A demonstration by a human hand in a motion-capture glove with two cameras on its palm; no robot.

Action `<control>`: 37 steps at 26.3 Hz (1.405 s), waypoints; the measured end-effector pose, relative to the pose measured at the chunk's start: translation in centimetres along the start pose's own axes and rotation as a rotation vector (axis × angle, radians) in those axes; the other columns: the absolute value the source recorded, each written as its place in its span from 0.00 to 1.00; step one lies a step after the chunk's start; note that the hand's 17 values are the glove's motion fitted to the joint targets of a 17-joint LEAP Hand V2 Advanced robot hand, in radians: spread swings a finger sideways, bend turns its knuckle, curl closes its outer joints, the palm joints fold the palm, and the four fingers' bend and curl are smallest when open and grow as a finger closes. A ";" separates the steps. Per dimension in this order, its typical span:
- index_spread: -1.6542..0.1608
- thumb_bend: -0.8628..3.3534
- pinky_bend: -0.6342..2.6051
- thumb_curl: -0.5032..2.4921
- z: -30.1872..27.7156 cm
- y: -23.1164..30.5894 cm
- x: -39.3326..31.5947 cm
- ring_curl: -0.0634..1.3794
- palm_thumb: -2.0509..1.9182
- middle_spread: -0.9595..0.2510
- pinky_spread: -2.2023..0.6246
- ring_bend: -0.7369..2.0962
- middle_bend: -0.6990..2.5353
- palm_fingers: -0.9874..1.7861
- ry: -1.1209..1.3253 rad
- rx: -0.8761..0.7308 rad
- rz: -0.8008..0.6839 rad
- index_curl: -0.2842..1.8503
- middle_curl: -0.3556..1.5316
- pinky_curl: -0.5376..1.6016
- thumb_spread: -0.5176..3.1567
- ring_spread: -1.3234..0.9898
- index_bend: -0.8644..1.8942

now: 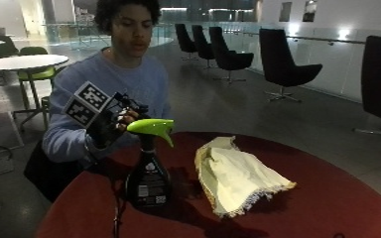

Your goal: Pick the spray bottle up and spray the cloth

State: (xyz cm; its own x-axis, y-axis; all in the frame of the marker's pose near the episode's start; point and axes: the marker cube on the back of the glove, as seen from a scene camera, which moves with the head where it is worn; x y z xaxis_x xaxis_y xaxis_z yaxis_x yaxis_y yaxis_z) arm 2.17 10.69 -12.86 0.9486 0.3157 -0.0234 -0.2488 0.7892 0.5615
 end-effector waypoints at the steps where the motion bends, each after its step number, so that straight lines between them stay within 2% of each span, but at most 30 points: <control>1: 0.73 0.27 0.29 0.25 -0.6 0.5 0.6 0.28 0.68 0.72 0.78 0.46 0.33 0.68 0.008 -0.008 0.032 0.21 0.35 0.38 0.42 0.52 0.34; 5: 0.73 0.26 0.30 0.25 -1.2 1.3 0.4 0.28 0.68 0.73 0.78 0.46 0.33 0.67 0.051 -0.085 0.071 0.21 0.36 0.39 0.42 0.53 0.34; 13: 0.72 0.24 0.31 0.25 1.8 -0.5 -4.6 0.27 0.68 0.73 0.80 0.40 0.32 0.61 0.095 -0.307 -0.063 0.23 0.37 0.40 0.42 0.54 0.36; 19: 0.71 0.22 0.31 0.25 2.5 -1.5 -5.8 0.25 0.67 0.73 0.81 0.36 0.30 0.57 0.108 -0.403 -0.114 0.24 0.37 0.41 0.42 0.55 0.37; 29: 0.71 0.20 0.32 0.26 -1.3 -1.1 -3.6 0.25 0.67 0.74 0.81 0.38 0.29 0.58 0.167 -0.336 -0.059 0.23 0.37 0.41 0.43 0.56 0.34; 33: 0.71 0.20 0.34 0.26 -3.1 -0.5 -0.5 0.26 0.67 0.74 0.80 0.39 0.29 0.60 0.160 -0.268 0.045 0.23 0.37 0.42 0.43 0.56 0.34; 37: 0.71 0.20 0.34 0.26 -4.3 0.6 3.2 0.27 0.66 0.75 0.80 0.40 0.29 0.60 0.050 -0.195 0.213 0.22 0.38 0.42 0.42 0.56 0.34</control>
State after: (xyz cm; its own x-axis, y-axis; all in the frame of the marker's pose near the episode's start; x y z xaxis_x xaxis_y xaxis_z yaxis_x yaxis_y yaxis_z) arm 4.18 14.40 -16.11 0.8612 0.5072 0.0344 -0.4791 0.7871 0.3885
